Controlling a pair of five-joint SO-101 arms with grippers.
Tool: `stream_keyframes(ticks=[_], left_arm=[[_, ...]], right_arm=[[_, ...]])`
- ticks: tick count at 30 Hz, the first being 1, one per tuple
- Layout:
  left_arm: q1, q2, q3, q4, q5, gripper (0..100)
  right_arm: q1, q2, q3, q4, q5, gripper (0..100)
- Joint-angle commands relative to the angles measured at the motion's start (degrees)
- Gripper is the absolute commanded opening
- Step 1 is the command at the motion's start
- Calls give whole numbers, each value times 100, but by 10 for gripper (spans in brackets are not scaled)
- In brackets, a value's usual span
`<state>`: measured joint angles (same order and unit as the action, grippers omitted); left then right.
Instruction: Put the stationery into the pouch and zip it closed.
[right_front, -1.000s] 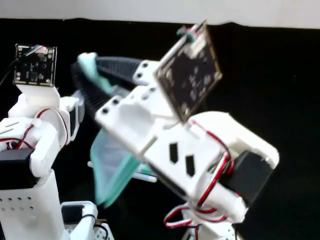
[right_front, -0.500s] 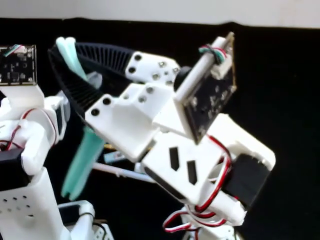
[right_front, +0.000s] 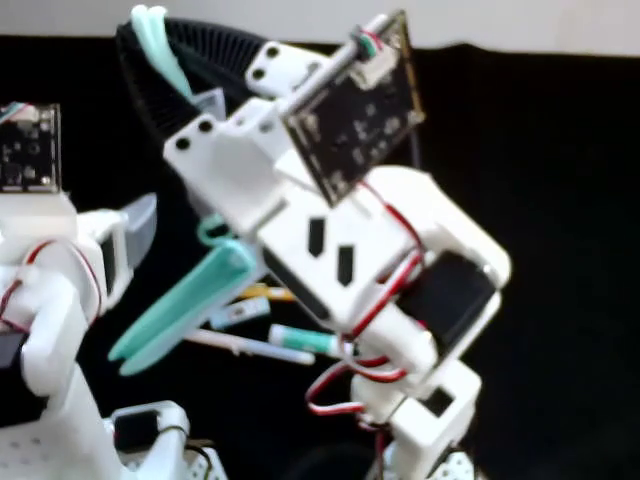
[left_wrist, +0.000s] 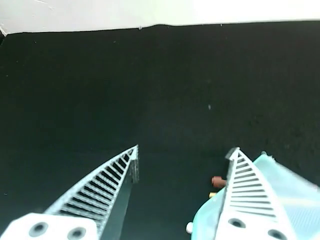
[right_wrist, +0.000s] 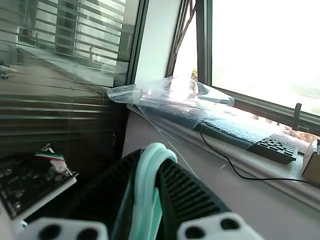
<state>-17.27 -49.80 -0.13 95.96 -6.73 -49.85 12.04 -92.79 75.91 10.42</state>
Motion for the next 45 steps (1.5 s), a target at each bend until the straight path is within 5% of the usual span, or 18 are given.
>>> stream_keyframes(ticks=[1, 19, 45], left_arm=[[-13, -75, -321, 325, -343, 291], [13, -119, -382, 501, -1468, 290], [1578, -1068, 374, 527, -2207, 261]], right_arm=[[101, 22, -110, -163, 88, 6], [479, 268, -110, -330, 88, 6], [989, 901, -110, -1174, 88, 6]])
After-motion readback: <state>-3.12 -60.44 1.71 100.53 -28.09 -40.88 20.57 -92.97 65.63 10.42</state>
